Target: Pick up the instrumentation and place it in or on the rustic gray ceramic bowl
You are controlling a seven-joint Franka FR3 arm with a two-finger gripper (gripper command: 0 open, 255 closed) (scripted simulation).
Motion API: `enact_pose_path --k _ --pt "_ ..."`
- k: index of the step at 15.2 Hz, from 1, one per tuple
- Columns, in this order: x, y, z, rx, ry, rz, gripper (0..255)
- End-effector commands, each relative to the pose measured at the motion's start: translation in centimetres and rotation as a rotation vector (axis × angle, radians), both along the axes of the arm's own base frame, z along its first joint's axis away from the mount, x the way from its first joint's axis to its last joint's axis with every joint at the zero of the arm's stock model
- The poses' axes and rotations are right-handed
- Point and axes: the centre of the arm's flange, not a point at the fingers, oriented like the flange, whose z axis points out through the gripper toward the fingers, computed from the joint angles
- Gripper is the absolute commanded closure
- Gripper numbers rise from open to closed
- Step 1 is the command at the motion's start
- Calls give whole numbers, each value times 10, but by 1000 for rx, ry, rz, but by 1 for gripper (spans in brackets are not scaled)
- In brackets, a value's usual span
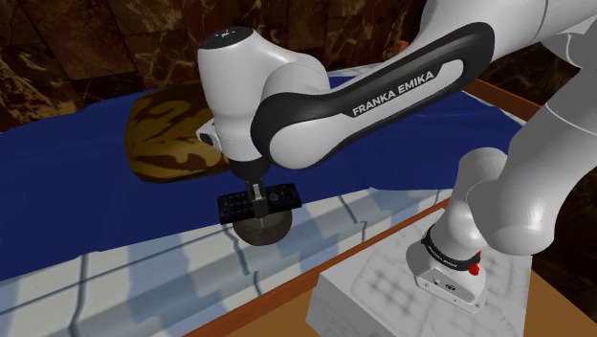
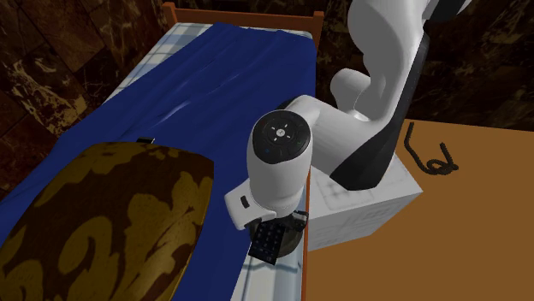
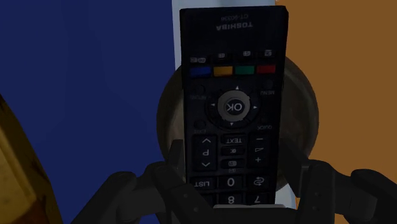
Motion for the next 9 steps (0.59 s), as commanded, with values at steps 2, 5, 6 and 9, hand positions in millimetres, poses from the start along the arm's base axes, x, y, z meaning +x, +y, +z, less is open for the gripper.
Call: enact_pose_path --k 2,5,6,9 --pt "0 0 -1 0 0 0 255" --pt "0 0 -1 0 0 0 0" --pt "0 0 -1 0 0 0 0" --pt "0 0 -1 0 0 0 0"
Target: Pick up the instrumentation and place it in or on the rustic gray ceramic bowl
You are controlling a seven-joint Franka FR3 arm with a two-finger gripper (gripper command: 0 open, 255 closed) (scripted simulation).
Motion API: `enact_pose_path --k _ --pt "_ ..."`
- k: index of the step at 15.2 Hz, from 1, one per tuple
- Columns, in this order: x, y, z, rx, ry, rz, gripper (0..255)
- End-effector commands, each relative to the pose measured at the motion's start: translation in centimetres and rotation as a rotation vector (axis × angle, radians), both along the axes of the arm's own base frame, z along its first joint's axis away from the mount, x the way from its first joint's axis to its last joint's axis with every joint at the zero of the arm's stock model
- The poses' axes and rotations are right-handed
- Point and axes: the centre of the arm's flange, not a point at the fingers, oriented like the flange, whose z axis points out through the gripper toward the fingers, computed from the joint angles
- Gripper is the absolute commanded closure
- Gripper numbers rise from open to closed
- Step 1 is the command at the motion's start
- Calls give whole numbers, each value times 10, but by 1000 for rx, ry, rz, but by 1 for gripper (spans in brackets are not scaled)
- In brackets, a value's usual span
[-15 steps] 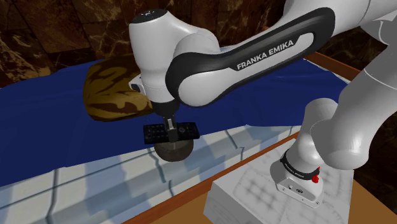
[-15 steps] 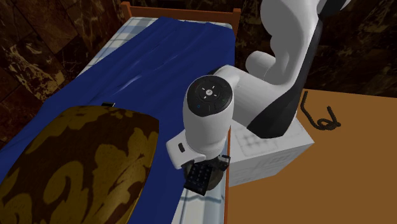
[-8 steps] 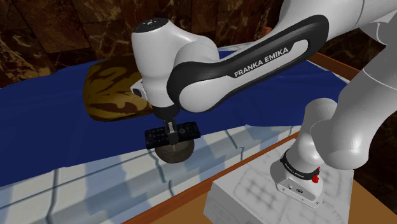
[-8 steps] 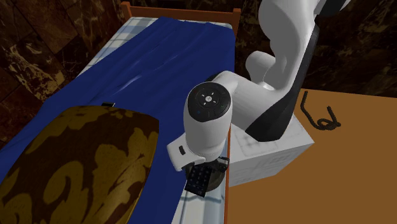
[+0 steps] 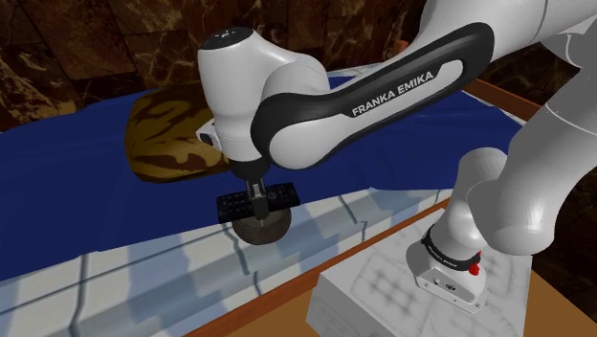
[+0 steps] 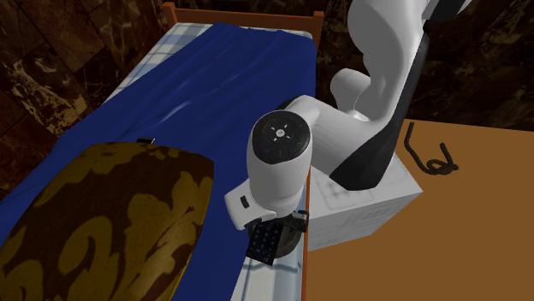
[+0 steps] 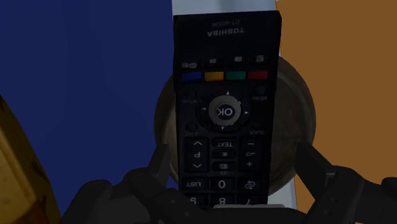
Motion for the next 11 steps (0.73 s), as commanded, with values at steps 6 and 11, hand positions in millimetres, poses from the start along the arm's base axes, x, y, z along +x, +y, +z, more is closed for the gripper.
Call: enact_pose_path --k 6,11 --pt "0 2 50 0 0 0 0" --pt "0 2 50 0 0 0 0"
